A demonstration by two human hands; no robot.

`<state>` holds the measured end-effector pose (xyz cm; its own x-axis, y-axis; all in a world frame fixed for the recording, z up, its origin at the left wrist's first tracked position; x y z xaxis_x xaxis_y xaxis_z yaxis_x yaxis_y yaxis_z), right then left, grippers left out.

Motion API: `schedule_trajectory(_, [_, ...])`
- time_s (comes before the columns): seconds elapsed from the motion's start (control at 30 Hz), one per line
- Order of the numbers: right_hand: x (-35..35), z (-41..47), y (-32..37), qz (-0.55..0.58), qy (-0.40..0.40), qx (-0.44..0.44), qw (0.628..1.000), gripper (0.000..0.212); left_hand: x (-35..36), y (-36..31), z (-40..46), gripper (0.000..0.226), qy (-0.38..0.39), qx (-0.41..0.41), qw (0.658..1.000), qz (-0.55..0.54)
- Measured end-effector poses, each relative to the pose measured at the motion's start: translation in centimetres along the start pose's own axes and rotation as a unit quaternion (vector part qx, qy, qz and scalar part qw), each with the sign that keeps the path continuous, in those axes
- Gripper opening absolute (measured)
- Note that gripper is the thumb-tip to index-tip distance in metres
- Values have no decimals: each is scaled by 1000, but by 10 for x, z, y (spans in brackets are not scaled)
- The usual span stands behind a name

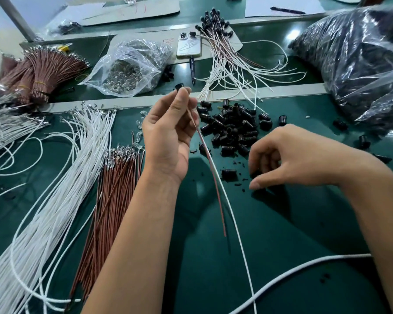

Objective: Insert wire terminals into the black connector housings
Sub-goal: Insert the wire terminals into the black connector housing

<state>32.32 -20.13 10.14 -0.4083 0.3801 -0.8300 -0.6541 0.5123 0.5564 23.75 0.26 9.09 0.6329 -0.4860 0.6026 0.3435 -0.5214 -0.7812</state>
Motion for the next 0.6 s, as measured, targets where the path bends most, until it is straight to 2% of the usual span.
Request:
schedule_trajectory(0.13, [9, 9, 3, -21, -131, -21, 991, 18, -5, -6, 3, 22, -37, 2, 998, -55])
schedule_trajectory(0.23, [13, 14, 13, -11, -194, -28, 980, 19, -14, -14, 10, 15, -128, 32, 988, -86])
schedule_trajectory(0.33, [14, 31, 33, 16, -253, -47, 966, 15, -24, -20, 16, 8, -288, 88, 954, -13])
schedule_trajectory(0.4, [21, 51, 48, -18, -250, -71, 965, 9, -28, -22, 16, 6, -353, 116, 926, 66])
schedule_trajectory(0.47, [33, 76, 60, -81, -234, -85, 965, 6, -28, -20, 16, 8, -352, 111, 923, 108])
schedule_trajectory(0.6, [52, 122, 69, -216, -230, -113, 942, 20, -27, -16, 19, 12, -317, 99, 932, 148])
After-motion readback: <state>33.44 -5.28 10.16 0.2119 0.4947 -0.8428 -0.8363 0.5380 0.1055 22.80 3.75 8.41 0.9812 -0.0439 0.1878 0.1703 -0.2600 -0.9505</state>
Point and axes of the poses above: each hand's wrist, its own z-axis towards the middle knuckle, its own x-axis out of the palm, y = z × x, the point moved 1 cm from there along z, towards the middle knuckle, and after that the axes turned 14 degrees about -y, right-handed, at the moved point
